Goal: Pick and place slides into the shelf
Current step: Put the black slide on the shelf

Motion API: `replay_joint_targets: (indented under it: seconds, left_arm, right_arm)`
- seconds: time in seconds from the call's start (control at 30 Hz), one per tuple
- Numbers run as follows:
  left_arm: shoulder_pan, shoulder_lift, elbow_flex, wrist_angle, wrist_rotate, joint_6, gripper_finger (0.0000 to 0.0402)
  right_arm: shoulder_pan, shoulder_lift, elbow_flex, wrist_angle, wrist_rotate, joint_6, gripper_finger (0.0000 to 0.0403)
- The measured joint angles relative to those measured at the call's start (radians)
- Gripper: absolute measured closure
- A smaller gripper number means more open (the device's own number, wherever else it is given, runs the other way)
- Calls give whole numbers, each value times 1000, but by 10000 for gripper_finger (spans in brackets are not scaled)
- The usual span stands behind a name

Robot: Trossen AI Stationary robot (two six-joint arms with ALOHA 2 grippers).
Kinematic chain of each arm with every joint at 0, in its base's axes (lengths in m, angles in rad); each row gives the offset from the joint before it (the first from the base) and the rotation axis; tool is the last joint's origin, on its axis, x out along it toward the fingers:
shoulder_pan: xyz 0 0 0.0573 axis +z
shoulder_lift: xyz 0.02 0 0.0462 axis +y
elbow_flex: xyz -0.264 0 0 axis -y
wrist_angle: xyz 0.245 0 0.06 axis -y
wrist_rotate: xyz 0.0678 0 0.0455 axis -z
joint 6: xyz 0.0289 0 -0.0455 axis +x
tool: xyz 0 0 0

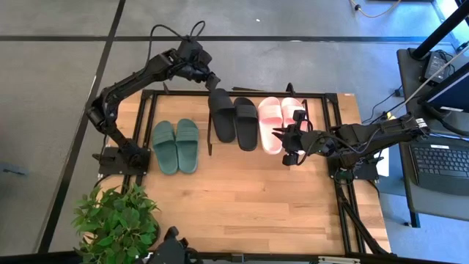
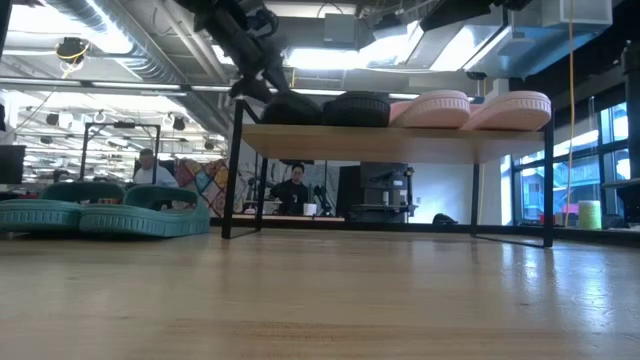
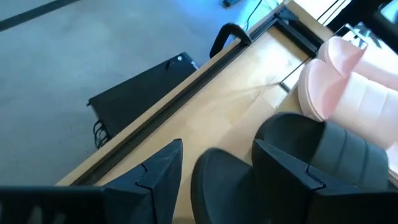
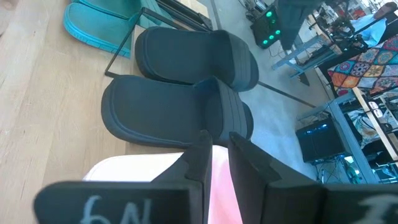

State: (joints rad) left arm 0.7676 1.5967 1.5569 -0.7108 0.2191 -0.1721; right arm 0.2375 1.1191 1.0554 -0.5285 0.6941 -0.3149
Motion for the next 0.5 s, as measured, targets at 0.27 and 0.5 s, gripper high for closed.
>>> replay_joint_targets:
  seconds: [0.27, 0.5]
  left_arm:
    - [-110, -1, 177, -399, -225, -15, 217]
    - [-221, -1, 159, -538, -320, -115, 217]
  right_arm:
    - [0, 0, 0, 0, 0, 8, 347]
    - [0, 0, 0, -47, 0, 53, 347]
